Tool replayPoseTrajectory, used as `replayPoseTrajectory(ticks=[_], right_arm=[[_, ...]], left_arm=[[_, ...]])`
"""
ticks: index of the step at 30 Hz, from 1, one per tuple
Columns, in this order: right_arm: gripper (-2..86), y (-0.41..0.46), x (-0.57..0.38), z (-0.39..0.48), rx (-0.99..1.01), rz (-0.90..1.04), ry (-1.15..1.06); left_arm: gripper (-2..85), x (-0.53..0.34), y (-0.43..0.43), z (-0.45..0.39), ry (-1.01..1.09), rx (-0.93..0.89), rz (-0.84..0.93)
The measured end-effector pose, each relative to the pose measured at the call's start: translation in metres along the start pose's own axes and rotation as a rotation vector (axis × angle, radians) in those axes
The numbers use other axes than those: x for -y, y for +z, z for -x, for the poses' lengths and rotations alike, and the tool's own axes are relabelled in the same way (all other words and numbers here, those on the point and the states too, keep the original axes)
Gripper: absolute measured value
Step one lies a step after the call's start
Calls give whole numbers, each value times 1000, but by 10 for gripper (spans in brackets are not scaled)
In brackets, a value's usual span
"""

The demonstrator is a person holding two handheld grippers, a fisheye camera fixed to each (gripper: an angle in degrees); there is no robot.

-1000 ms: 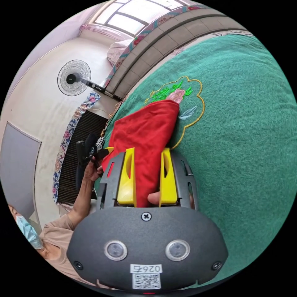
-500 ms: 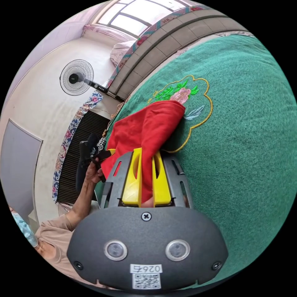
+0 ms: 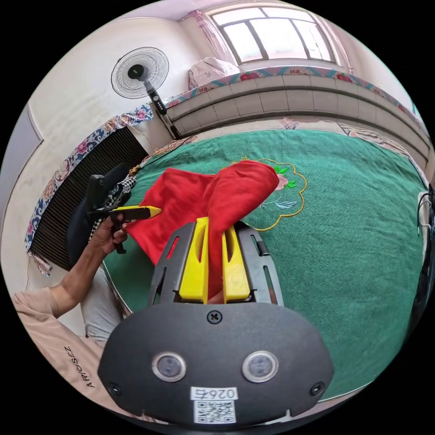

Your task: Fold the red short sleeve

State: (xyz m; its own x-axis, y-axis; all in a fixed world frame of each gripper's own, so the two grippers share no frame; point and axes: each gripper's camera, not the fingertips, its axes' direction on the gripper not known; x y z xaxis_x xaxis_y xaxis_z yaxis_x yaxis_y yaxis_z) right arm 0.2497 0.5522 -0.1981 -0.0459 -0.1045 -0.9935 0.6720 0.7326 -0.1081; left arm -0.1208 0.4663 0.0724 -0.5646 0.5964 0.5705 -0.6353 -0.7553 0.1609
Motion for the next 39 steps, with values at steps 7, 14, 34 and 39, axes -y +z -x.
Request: replayPoseTrajectory(ticks=[7, 14, 34, 39], right_arm=[[2, 16, -76, 28, -102, -83, -95], [2, -5, -133, 11, -241, -242, -104], [10, -142, -294, -320, -719, -638, 524], [25, -93, -359, -420, -675, -538, 670]], left_arm=[[59, 25, -34, -56, 24, 26, -77], [59, 105, -50, -149, 151, 18, -114], [62, 440, 244, -635, 742, -173, 72], [41, 443, 286, -635, 663, -69, 45]])
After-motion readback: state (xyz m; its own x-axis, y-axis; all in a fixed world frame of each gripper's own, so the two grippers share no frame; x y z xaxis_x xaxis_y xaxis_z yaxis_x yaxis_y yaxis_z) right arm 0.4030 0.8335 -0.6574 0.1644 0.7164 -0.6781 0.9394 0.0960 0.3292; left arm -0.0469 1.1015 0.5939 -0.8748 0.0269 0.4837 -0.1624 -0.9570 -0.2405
